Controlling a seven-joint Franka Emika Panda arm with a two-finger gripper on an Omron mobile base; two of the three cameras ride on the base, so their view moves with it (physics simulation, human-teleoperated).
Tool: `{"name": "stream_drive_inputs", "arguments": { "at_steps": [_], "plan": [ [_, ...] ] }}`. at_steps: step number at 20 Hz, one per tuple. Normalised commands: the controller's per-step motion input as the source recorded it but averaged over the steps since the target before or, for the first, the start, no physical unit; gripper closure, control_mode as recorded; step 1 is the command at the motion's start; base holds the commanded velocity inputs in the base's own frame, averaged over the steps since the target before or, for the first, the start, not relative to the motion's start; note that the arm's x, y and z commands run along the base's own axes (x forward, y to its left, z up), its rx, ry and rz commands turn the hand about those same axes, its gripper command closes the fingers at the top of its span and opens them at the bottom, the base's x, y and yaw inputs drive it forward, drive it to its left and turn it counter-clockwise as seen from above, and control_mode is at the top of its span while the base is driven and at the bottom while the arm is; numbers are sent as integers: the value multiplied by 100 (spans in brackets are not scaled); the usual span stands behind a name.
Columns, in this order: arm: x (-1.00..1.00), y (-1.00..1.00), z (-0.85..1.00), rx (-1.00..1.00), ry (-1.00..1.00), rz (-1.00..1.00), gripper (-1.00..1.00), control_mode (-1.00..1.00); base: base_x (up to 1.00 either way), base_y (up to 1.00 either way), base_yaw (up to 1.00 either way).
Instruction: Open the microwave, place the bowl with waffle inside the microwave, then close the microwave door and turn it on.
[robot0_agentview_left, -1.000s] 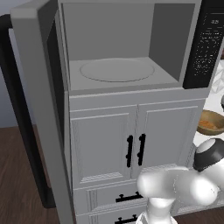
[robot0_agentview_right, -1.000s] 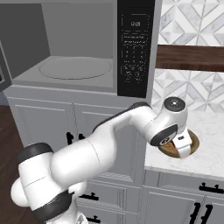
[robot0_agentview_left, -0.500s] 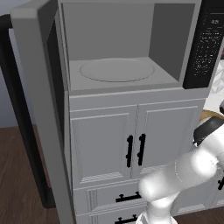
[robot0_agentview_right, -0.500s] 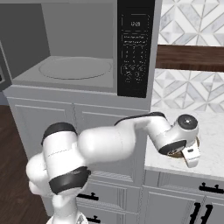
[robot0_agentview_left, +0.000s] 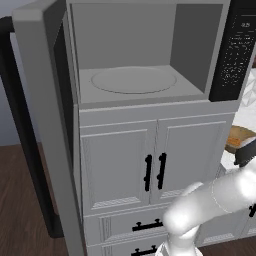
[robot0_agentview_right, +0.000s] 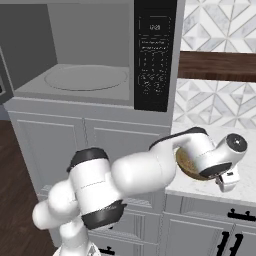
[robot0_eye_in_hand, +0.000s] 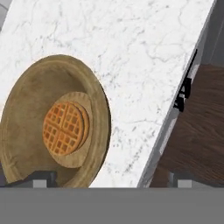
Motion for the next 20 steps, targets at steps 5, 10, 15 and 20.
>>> {"name": "stream_drive_inputs", "arguments": {
  "at_steps": [5, 10, 15, 20],
  "plan": [
    [22, 4, -32, 5, 0, 10, -100, -100, 0, 0, 0],
    [35, 13, -37, 0, 2, 1, -100, -100, 0, 0, 0],
    [32, 0, -28, 0, 0, 0, -100, -100, 0, 0, 0],
    [12, 0, -28, 0, 0, -2, -100, -100, 0, 0, 0]
  ]
}}
